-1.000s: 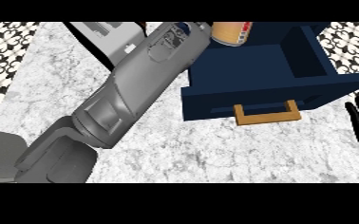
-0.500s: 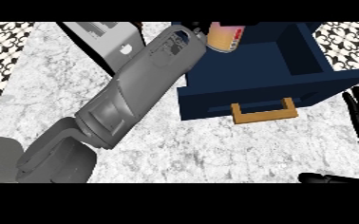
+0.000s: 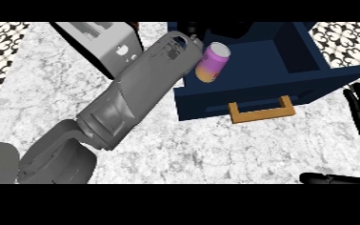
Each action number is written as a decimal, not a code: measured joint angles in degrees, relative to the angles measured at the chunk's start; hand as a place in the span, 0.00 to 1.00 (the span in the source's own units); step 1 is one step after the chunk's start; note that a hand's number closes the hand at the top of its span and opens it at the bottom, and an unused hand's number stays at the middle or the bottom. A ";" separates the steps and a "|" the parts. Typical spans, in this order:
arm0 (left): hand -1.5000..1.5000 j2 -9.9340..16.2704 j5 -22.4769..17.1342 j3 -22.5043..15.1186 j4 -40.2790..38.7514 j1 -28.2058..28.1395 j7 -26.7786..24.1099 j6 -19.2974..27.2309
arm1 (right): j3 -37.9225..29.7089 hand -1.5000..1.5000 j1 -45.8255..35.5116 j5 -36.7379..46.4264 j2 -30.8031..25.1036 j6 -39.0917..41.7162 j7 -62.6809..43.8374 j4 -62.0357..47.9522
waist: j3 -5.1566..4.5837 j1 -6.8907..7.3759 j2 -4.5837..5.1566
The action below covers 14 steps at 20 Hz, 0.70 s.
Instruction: Pick up the can, place it into the drawer and close the drawer
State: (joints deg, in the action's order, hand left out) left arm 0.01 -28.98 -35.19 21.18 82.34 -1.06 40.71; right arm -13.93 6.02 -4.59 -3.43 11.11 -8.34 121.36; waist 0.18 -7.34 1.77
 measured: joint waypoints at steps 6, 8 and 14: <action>0.00 -0.01 -1.70 -1.10 -0.35 -0.86 -1.31 2.33 | 0.68 0.00 0.13 0.50 0.46 -0.19 0.11 0.39 | -0.01 -0.09 0.03; 0.00 0.00 -2.48 -1.38 0.08 -1.59 -1.97 3.21 | 0.63 0.00 0.52 0.41 0.33 0.04 0.30 1.09 | -0.02 -0.22 0.00; 0.00 -0.01 -5.15 -1.15 0.89 -1.81 -2.78 4.61 | 1.29 0.00 0.26 5.80 -1.65 -0.12 1.92 3.79 | -0.08 0.11 -0.07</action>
State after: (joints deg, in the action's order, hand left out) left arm 0.00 -34.13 -36.34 22.06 80.53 -3.84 45.32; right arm -12.64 6.28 1.21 -5.08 10.99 -6.42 125.15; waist 0.10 -7.22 1.70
